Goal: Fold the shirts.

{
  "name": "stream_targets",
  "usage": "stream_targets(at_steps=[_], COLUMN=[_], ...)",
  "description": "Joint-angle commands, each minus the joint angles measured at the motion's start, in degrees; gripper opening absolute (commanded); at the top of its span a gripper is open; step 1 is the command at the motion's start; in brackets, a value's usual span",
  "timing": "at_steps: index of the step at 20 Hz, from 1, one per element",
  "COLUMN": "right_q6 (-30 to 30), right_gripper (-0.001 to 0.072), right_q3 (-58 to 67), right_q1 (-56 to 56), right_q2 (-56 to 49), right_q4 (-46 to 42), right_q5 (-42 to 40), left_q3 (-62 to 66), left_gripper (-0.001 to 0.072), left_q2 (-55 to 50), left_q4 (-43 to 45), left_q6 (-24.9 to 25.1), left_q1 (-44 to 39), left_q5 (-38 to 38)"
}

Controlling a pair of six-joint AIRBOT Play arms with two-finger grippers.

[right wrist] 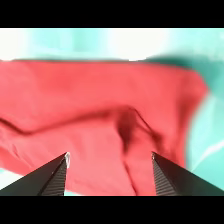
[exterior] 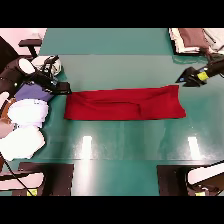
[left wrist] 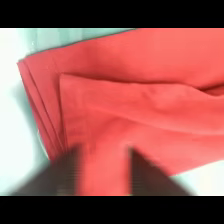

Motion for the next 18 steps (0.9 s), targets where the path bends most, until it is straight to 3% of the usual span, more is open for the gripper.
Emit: stream_targets(at_steps=[1,7,12,13,16,18], right_q6=[-2.93,-10.29,-11.82,-11.91,-13.25,-14.21], right_gripper=[0.0602,0.0601,0.0589,0.0519,0.0106,0.0017], right_q3=[-6.16,-19.74,-20.48,-20.48,-20.48,-20.48], right_q1=[-6.91,-9.14,-3.76,-2.64,-1.36,-1.38], right_q2=[1.11,0.61,-4.33,-4.63,-2.80,0.63], right_q4=[0.96,6.03,12.15,12.28,12.33,12.92], right_q5=[0.83,-6.75,-7.08,-7.10,-7.48,-7.61], left_q3=[2.49,2.47,2.49,2.58,4.87,7.72], left_gripper=[0.0034,0.0025,0.0025,0.0025,0.0024,0.0024], left_q2=[-0.20,-0.31,-1.22,-1.86,-5.62,-9.55], left_q4=[-2.93,-7.32,-7.56,-7.78,-8.79,-8.94], left_q6=[-0.11,-2.10,-5.14,-5.18,-5.11,-5.14], left_q1=[0.15,-2.89,-11.21,-12.76,-16.74,-19.32], left_q5=[-3.17,0.50,7.43,8.74,10.86,11.82])
